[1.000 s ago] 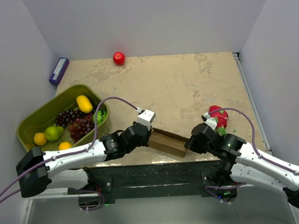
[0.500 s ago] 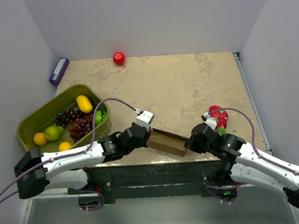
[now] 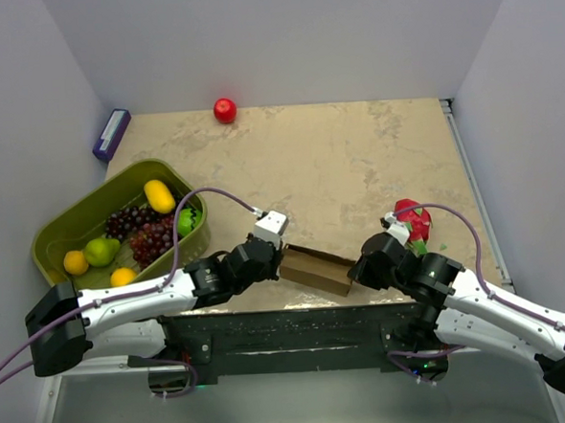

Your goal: Fold the paper box

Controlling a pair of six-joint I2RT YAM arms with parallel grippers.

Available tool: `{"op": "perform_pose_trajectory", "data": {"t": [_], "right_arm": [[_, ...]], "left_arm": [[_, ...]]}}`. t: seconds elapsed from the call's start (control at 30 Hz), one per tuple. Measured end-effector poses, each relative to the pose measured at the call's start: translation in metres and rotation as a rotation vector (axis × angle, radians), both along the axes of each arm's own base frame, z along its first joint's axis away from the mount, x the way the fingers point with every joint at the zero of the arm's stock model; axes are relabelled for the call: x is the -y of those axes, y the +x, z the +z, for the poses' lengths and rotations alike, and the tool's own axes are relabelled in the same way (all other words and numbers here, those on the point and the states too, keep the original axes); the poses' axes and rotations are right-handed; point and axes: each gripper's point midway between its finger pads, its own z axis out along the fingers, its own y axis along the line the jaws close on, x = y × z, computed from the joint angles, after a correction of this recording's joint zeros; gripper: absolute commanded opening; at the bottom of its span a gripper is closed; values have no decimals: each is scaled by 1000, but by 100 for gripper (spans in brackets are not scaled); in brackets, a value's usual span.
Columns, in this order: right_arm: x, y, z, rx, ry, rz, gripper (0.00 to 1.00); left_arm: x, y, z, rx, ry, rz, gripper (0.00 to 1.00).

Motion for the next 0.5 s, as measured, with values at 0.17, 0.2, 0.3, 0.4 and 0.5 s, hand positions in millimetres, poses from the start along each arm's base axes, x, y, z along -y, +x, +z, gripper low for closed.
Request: {"op": "perform_pose_trajectory", "data": {"t": [0.17, 0.2, 0.3, 0.4, 0.5], "right_arm": [[0, 0, 0, 1, 2, 1, 1], [0, 0, 0, 1, 2, 1, 1], [-1, 0, 0, 2, 3, 1, 1], [-1, 1, 0, 3, 3, 0, 3], [-1, 1, 0, 3, 2, 0, 5]], "left_arm": [[-1, 0, -2, -1, 1, 1, 0], [-1, 0, -3, -1, 0, 1, 0], [-2, -1, -6, -6, -4, 5, 0], [-2, -2, -10, -10, -12, 11, 0], [-3, -2, -11, -12, -24, 15, 0]]}}
